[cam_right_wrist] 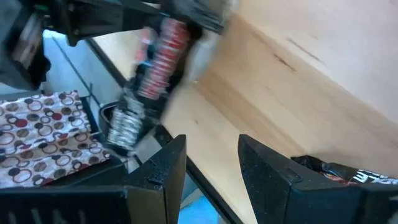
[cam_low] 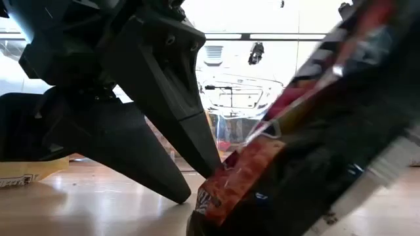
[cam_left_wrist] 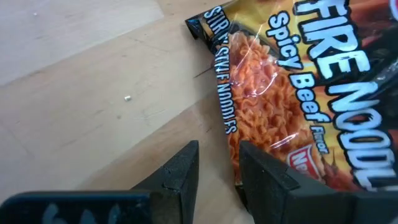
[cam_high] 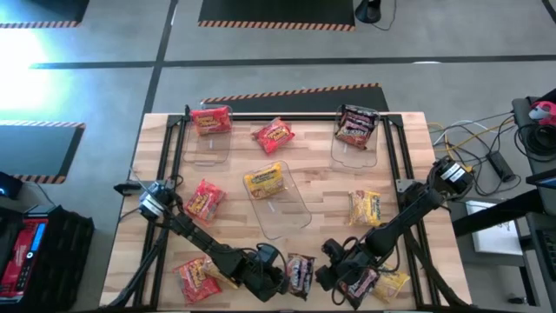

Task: Sort Maruchan noodles
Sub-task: Put the left black noodle pack into the top right transparent bin

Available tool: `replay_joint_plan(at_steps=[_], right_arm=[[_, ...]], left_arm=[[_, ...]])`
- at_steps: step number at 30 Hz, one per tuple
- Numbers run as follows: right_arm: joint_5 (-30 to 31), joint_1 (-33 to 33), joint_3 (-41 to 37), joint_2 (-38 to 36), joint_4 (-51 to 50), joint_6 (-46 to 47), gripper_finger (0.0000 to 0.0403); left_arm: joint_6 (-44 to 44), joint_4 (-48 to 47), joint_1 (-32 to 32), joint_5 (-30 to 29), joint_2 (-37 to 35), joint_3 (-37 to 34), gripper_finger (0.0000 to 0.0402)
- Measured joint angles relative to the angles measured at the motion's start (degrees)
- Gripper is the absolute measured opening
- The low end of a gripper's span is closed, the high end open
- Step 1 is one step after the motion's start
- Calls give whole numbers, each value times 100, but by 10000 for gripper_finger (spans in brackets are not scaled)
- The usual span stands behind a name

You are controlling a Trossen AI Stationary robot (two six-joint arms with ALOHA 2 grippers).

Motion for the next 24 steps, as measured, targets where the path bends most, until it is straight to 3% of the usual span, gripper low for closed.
replay_joint_plan(at_steps=[12, 19, 24], right_arm=[[139, -2, 7, 0, 480, -207, 136], [313, -2, 7, 0, 463, -182, 171], [816, -56, 7, 0, 434, -238, 195]], left_arm=[[6, 0, 0, -10, 0, 0, 96], [6, 17, 0, -8, 0, 0, 96], [8, 27, 21, -2, 0, 0, 96]])
